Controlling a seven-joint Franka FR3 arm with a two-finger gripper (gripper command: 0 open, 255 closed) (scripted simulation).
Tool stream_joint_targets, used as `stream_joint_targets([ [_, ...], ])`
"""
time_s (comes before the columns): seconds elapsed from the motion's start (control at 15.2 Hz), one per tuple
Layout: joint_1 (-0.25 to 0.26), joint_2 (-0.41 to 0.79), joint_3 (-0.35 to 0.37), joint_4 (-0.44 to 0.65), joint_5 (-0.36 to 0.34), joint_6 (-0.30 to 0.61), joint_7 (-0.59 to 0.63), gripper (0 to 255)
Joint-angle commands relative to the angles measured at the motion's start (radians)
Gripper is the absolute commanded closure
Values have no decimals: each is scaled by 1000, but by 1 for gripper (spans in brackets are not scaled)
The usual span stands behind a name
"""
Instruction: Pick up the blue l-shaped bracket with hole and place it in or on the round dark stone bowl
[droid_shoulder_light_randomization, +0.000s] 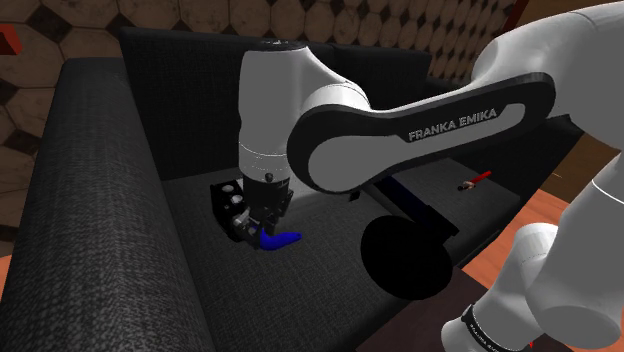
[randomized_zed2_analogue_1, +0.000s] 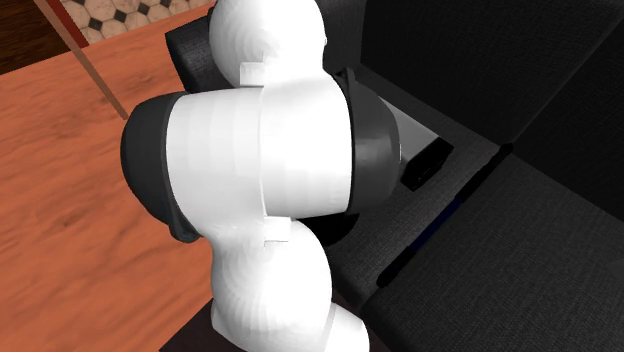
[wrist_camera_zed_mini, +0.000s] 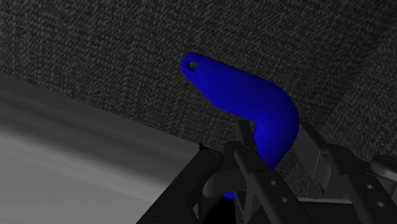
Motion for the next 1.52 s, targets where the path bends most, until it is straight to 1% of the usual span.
stream_joint_targets([
  [0.0,-1,-9,0,20,4,-28,-4,255],
  [0.59,-2,-26,-1,112,12,-136,-11,255],
  [0.79,-14,-157,-17,-28,63,-118,-55,255],
  [0.99,-14,-285,-41,-153,107,-115,-99,255],
  [1.19,-6,-411,-69,-267,140,-124,-140,255],
  [1.45,9,-580,-111,-404,168,-157,-188,255],
])
